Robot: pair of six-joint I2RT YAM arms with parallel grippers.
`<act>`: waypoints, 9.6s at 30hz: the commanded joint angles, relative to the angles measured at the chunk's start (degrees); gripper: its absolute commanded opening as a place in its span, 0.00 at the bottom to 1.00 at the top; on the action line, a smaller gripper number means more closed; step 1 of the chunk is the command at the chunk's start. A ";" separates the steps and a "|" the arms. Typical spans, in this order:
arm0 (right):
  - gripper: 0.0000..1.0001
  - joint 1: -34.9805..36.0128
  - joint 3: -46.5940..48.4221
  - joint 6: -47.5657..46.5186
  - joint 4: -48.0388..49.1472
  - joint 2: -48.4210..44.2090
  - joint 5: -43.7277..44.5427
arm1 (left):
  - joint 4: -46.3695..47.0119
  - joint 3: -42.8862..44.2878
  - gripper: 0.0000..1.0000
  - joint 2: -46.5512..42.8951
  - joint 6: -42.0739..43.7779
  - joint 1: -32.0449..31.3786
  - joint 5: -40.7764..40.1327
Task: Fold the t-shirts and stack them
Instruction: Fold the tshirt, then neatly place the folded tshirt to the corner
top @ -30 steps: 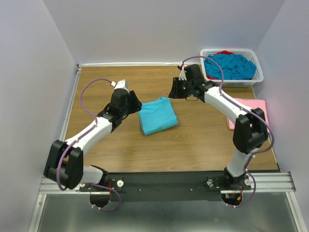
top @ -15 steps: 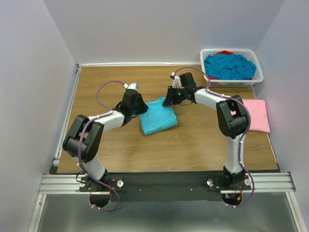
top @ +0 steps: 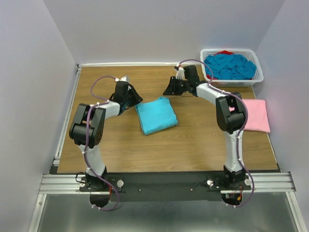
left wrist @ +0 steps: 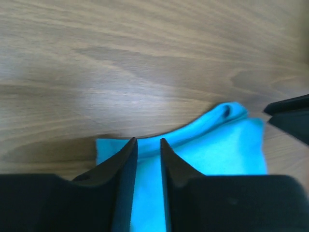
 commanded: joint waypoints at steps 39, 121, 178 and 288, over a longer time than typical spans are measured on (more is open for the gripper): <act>0.66 -2.30 -52.93 45.99 64.58 -20.33 -19.72 | 17.35 -37.58 0.35 -33.76 -18.27 -11.01 1.19; 0.83 -17.85 -47.12 9.35 -4.33 -43.10 27.39 | -28.19 14.79 0.77 -3.74 39.04 -45.64 -36.80; 0.77 -2.56 -48.62 39.23 36.80 -16.48 -11.45 | -21.16 6.63 0.00 -8.82 37.28 -45.29 -23.89; 0.01 -15.83 -25.86 -40.40 -21.03 -35.99 72.74 | -18.79 -9.36 0.79 -47.05 30.69 -7.58 -30.74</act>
